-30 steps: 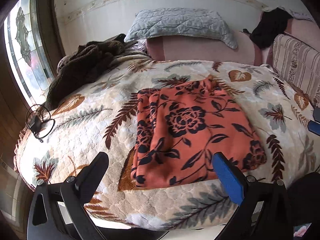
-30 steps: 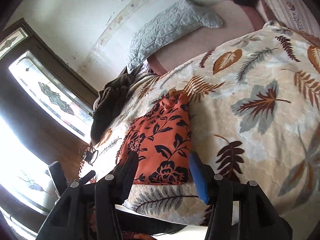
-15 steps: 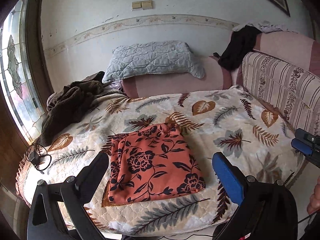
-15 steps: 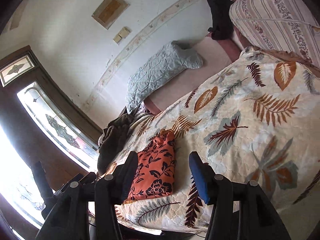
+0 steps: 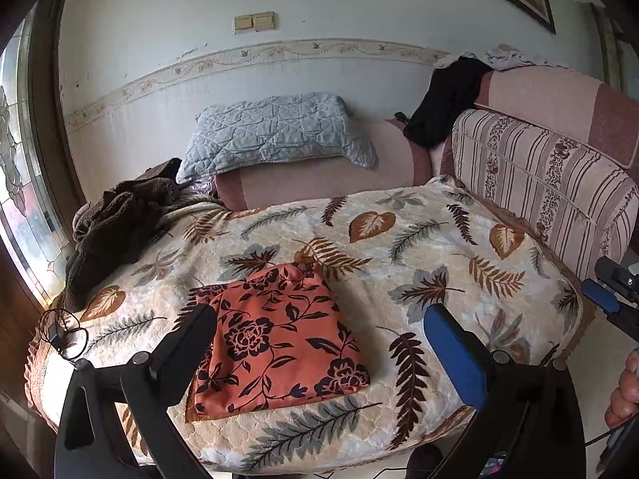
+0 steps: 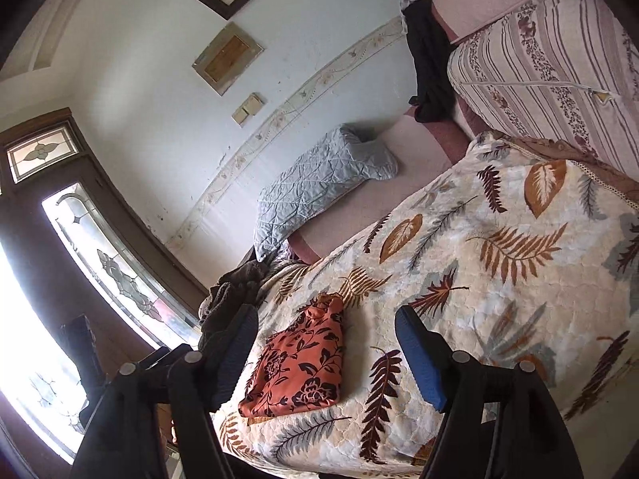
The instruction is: Fold small clothes
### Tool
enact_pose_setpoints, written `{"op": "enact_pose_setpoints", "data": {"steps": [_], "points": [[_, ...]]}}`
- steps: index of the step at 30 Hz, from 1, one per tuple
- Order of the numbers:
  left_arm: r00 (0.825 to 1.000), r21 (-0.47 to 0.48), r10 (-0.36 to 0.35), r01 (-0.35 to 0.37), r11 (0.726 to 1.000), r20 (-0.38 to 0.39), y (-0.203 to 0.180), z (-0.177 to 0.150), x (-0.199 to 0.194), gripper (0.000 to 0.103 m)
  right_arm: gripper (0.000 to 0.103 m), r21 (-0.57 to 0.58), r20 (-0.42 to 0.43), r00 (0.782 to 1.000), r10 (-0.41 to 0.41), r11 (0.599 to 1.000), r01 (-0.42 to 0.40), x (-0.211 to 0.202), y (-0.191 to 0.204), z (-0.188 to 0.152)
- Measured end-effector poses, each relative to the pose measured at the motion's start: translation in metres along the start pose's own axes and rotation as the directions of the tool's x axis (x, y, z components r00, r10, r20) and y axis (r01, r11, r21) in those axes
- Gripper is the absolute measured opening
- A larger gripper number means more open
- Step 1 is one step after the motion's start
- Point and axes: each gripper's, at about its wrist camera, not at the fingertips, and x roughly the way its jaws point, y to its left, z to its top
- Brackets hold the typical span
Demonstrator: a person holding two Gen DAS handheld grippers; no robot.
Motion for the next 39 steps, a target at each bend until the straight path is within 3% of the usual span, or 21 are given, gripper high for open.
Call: {"op": "enact_pose_setpoints", "data": {"steps": [4, 7, 9, 11, 12, 13, 16, 17, 18, 20, 22, 24, 25, 27, 29, 31, 32, 35, 37, 39], "points": [[0.993, -0.046, 0.069, -0.074, 0.996, -0.099, 0.039, -0.007, 0.033, 0.103, 0.076, 0.026, -0.074, 0.997, -0.021, 0.999, 0.023, 0.022, -0.008, -0.007], [0.975, -0.081, 0.178, -0.19, 0.978, -0.133, 0.076, -0.017, 0.043, 0.103, 0.076, 0.004, -0.107, 0.992, -0.06, 0.998, 0.061, 0.031, -0.009, -0.01], [0.963, -0.078, 0.243, -0.252, 0.964, -0.112, 0.096, -0.021, 0.039, 0.103, 0.076, -0.045, -0.039, 0.995, -0.095, 0.995, 0.093, 0.015, -0.002, 0.004], [0.95, -0.063, 0.299, -0.305, 0.95, -0.085, 0.111, -0.017, 0.032, 0.103, 0.076, -0.024, 0.101, 0.991, -0.083, 0.996, 0.086, -0.025, 0.005, 0.036], [0.945, -0.06, 0.323, -0.326, 0.943, -0.056, 0.118, -0.01, 0.025, 0.103, 0.076, -0.02, 0.197, 0.977, -0.084, 0.996, 0.09, -0.052, 0.011, 0.054], [0.938, -0.064, 0.348, -0.348, 0.935, -0.016, 0.125, -0.002, 0.016, 0.103, 0.076, -0.029, 0.305, 0.948, -0.089, 0.994, 0.103, -0.082, 0.02, 0.071], [0.912, -0.131, 0.401, -0.388, 0.912, 0.091, 0.148, 0.023, -0.017, 0.103, 0.089, -0.045, 0.565, 0.812, -0.146, 0.977, 0.207, -0.152, 0.051, 0.105], [0.91, -0.153, 0.399, -0.381, 0.912, 0.109, 0.154, 0.028, -0.023, 0.103, 0.089, -0.039, 0.592, 0.788, -0.172, 0.97, 0.241, -0.162, 0.059, 0.113], [0.911, -0.16, 0.395, -0.375, 0.913, 0.119, 0.159, 0.03, -0.024, 0.103, 0.089, -0.049, 0.587, 0.789, -0.179, 0.966, 0.256, -0.163, 0.064, 0.118], [0.92, -0.115, 0.384, -0.374, 0.92, 0.077, 0.161, 0.024, -0.005, 0.103, 0.09, -0.082, 0.522, 0.836, -0.168, 0.966, 0.246, -0.143, 0.063, 0.121], [0.94, -0.042, 0.329, -0.334, 0.942, -0.094, 0.161, 0.007, 0.042, 0.103, 0.091, -0.077, 0.39, 0.905, -0.17, 0.973, 0.217, -0.091, 0.047, 0.113], [0.949, -0.094, 0.216, -0.243, 0.966, -0.231, 0.167, -0.017, 0.085, 0.103, 0.091, -0.025, 0.149, 0.979, -0.137, 0.99, 0.142, -0.014, 0.021, 0.097], [0.948, -0.143, 0.156, -0.201, 0.969, -0.279, 0.172, -0.027, 0.102, 0.103, 0.091, 0.012, 0.019, 0.994, -0.108, 0.994, 0.107, 0.03, 0.009, 0.084], [0.935, -0.222, 0.04, -0.125, 0.967, -0.352, 0.179, -0.041, 0.132, 0.103, 0.091, 0.065, -0.165, 0.981, -0.102, 0.991, 0.114, 0.107, -0.011, 0.055], [0.927, -0.289, 0.002, -0.119, 0.95, -0.374, 0.189, -0.045, 0.152, 0.103, 0.091, 0.055, -0.273, 0.956, -0.108, 0.99, 0.127, 0.165, -0.023, 0.026], [0.922, -0.337, -0.086, -0.05, 0.94, -0.376, 0.198, -0.047, 0.17, 0.103, 0.091, 0.055, -0.343, 0.934, -0.098, 0.991, 0.124, 0.211, -0.03, 0.004], [0.909, -0.351, -0.108, -0.044, 0.935, -0.403, 0.204, -0.049, 0.18, 0.103, 0.091, 0.083, -0.384, 0.921, -0.066, 0.991, 0.106, 0.231, -0.032, -0.007], [0.892, -0.383, -0.097, -0.09, 0.919, -0.442, 0.218, -0.061, 0.197, 0.103, 0.091, 0.164, -0.49, 0.871, 0.027, 0.984, 0.062, 0.289, -0.035, -0.034], [0.87, -0.422, -0.162, -0.058, 0.905, -0.466, 0.224, -0.071, 0.209, 0.103, 0.091, 0.165, -0.519, 0.853, 0.054, 0.985, 0.039, 0.321, -0.032, -0.049], [0.842, -0.452, -0.225, -0.024, 0.892, -0.49, 0.227, -0.08, 0.224, 0.103, 0.091, 0.175, -0.578, 0.814, 0.066, 0.984, 0.044, 0.351, -0.033, -0.069]]}}
